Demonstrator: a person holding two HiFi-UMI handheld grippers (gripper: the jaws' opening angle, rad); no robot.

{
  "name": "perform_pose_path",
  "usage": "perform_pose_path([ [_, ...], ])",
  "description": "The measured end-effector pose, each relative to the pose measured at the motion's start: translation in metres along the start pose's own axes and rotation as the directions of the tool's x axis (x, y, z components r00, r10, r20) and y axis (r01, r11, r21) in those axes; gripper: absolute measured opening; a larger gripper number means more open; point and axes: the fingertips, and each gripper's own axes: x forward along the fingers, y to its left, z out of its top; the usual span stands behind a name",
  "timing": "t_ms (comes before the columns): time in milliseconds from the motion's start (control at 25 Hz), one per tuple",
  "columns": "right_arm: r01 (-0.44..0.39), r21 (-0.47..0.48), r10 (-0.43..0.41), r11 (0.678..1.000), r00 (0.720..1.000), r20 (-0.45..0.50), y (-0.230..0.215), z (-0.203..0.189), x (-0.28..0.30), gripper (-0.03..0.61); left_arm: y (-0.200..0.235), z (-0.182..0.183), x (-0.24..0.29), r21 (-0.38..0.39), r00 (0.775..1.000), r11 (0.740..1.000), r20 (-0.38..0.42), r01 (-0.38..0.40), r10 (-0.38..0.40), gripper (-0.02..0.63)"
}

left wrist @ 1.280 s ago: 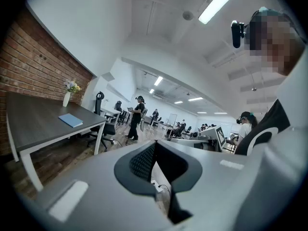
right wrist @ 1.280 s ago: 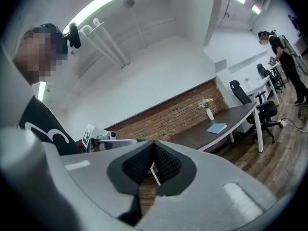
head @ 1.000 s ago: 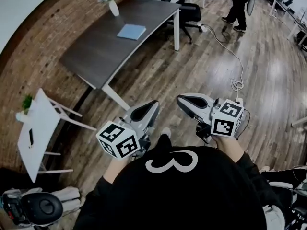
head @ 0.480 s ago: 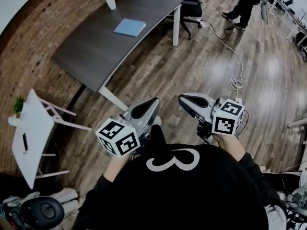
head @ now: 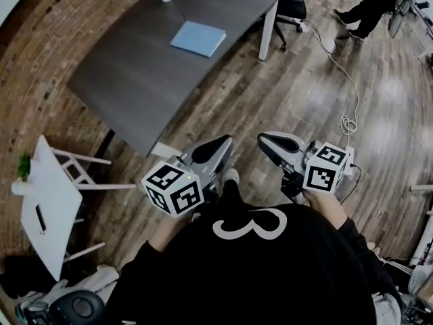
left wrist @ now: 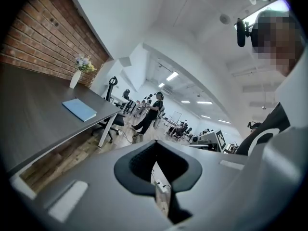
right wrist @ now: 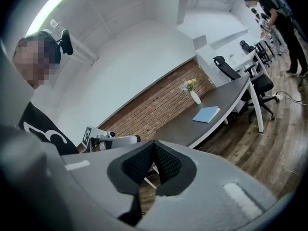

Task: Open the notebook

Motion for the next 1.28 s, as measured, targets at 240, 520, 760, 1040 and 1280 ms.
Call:
perform_pose_path([
  [240, -0.002, 0.025, 0.002, 1.0, 1.0, -0.019, -0.047, 0.043, 0.076, 0.0, 0.076, 0.052, 0.027, -0.004, 1.0, 1.0, -0.022, 0.001, -0.001, 0.017],
  [520, 0.01, 0.003, -0.01, 1.0, 1.0, -0.012, -0.092, 0.09, 0.134, 0.0, 0.153, 0.1, 0.054, -0.008, 1.0, 1.0, -0.013, -0.008, 0.008, 0.017],
  [760, -0.001, 0.005, 0.001, 1.0, 1.0, -0.016, -0.121, 0.114, 0.158, 0.0, 0.186, 0.12, 0.08, -0.008, 1.0, 1.0, -0.022, -0.022, 0.022, 0.017],
  [1040, -0.055, 0.018, 0.056, 0.998, 0.996, -0.073, -0.175, 0.138, 0.181, 0.0, 0.225, 0.14, 0.121, -0.03, 0.995, 0.995, -0.002, -0.097, 0.097, 0.017],
  [1280, -0.123, 0.021, 0.124, 0.992, 0.983, -0.135, -0.233, 0.182, 0.202, 0.0, 0.261, 0.161, 0.168, -0.081, 0.982, 0.979, 0.028, -0.185, 0.188, 0.017],
])
